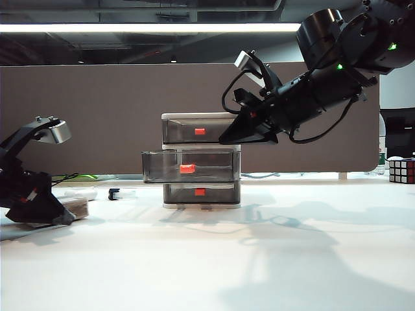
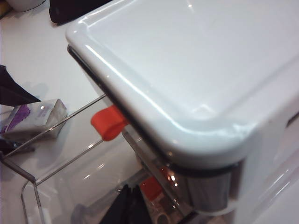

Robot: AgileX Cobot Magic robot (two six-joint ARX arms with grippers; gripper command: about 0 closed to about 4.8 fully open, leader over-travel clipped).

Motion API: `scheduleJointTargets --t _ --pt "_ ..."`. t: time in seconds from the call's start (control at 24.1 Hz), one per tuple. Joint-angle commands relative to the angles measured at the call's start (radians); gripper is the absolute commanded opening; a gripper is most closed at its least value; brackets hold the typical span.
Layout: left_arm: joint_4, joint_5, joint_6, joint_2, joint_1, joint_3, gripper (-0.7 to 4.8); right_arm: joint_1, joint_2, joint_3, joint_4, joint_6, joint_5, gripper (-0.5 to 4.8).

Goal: Open the second layer of the drawer on the table, pick up a pack of napkins on the table and put it in, and finally close the drawer.

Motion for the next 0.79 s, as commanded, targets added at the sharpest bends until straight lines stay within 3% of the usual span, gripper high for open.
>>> scheduleJointTargets --t 0.04,0.46,0.79 --pt "-0.010 -0.021 0.011 0.003 0.000 0.001 3.25 0.002 -0.003 0.006 0.011 -0.001 -0.003 -0.05" --pt "0.005 -0.022 0.023 0.003 0.000 0.001 2.13 0.002 -0.003 0.006 0.011 -0.001 -0.002 -0.05" --pt "0.034 0.009 0.015 -0.058 -0.014 0.001 2.14 0.002 -0.003 0.006 0.011 -0.001 -0.003 -0.05"
